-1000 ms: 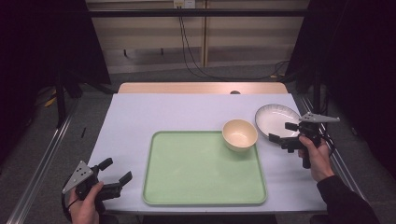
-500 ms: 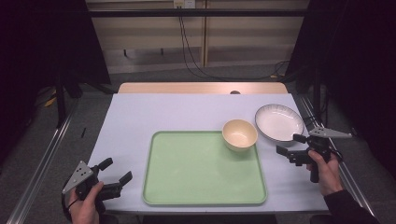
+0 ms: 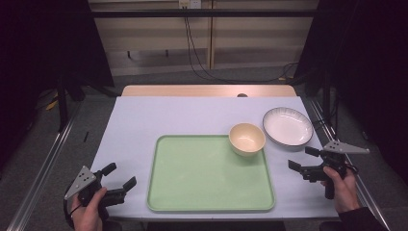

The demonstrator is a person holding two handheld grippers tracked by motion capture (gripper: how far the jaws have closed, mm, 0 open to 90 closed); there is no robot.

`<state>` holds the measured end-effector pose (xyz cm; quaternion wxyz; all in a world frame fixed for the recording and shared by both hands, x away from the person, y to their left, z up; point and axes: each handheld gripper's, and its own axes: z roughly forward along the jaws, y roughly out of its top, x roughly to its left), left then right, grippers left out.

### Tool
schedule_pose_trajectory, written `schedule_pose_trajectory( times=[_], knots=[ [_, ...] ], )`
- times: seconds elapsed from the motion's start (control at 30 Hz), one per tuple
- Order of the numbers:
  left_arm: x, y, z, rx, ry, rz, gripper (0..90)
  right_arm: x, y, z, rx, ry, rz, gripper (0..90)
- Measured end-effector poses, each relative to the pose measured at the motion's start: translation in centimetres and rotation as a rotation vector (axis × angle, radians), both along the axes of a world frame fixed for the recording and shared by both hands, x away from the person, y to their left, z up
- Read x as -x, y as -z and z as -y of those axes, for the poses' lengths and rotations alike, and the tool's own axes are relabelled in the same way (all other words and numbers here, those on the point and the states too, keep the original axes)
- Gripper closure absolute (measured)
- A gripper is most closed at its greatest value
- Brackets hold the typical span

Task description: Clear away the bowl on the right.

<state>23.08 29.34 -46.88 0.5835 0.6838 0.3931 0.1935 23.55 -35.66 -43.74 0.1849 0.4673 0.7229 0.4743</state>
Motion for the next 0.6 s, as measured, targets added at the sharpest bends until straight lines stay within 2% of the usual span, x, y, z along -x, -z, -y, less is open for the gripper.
schedule_pose_trajectory(
  times=[0.13, 0.17, 0.33, 0.47, 0.6],
  knots=[
    [0.1, 0.0, 0.0, 0.003, -0.003, -0.002, 1.7, 0.8, 0.1, -0.3, 0.029, -0.011, 0.0, 2.7],
    [0.1, 0.0, -0.1, 0.003, 0.0, -0.003, 1.7, 0.9, 0.2, -0.3, 0.02, -0.009, 0.004, 2.8],
    [0.0, 0.0, 0.0, 0.002, -0.004, -0.003, 1.7, 1.6, 1.0, -0.3, 0.036, -0.027, -0.032, 2.8],
    [0.0, 0.0, -0.1, -0.001, -0.001, -0.003, 1.7, 1.5, 1.5, -0.4, 0.062, -0.037, -0.05, 3.5],
    [0.0, 0.1, -0.1, 0.003, 0.001, -0.007, 1.7, 1.3, 1.6, -0.6, 0.076, -0.047, -0.043, 3.2]
  ],
)
